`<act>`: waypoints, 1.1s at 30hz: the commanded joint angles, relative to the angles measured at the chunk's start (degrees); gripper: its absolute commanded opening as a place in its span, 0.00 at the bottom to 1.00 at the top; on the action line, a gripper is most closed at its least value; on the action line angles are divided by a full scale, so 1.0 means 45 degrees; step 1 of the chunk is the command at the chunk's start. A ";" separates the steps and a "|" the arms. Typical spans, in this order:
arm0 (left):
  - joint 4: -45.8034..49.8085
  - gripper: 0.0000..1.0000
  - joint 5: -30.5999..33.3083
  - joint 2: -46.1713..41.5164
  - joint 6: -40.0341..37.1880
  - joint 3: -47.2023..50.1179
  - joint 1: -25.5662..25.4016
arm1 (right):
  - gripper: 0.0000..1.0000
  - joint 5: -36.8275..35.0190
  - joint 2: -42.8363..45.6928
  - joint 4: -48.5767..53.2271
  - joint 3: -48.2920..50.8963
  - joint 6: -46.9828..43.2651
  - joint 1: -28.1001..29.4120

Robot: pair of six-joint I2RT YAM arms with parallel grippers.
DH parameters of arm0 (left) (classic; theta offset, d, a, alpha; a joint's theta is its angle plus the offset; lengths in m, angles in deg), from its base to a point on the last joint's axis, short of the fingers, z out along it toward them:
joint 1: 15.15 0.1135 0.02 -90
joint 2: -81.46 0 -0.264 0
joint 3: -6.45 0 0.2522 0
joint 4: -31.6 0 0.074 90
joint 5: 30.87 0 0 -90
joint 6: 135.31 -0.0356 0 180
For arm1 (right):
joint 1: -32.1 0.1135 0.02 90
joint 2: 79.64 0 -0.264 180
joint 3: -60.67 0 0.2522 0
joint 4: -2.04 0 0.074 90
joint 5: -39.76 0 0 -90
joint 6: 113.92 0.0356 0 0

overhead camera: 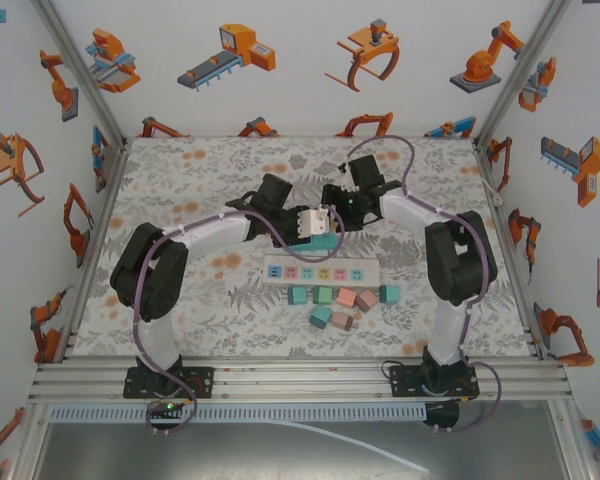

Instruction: Pull the plug off the socket

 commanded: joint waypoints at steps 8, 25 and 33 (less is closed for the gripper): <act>0.1013 0.41 -0.0361 0.0633 -0.0478 -0.0678 0.0183 | 0.67 -0.0721 -0.0927 0.0300 -0.1013 0.0369 0.0305; 0.0794 0.27 -0.0661 0.1073 -0.0362 -0.0999 0.0198 | 0.66 -0.4013 -0.1886 0.1936 -0.1663 -0.0513 0.1377; 0.0084 0.22 -0.1053 0.0507 -0.0007 -0.1116 0.0281 | 0.67 -0.7173 -0.2528 0.3504 -0.2036 -0.1195 0.2146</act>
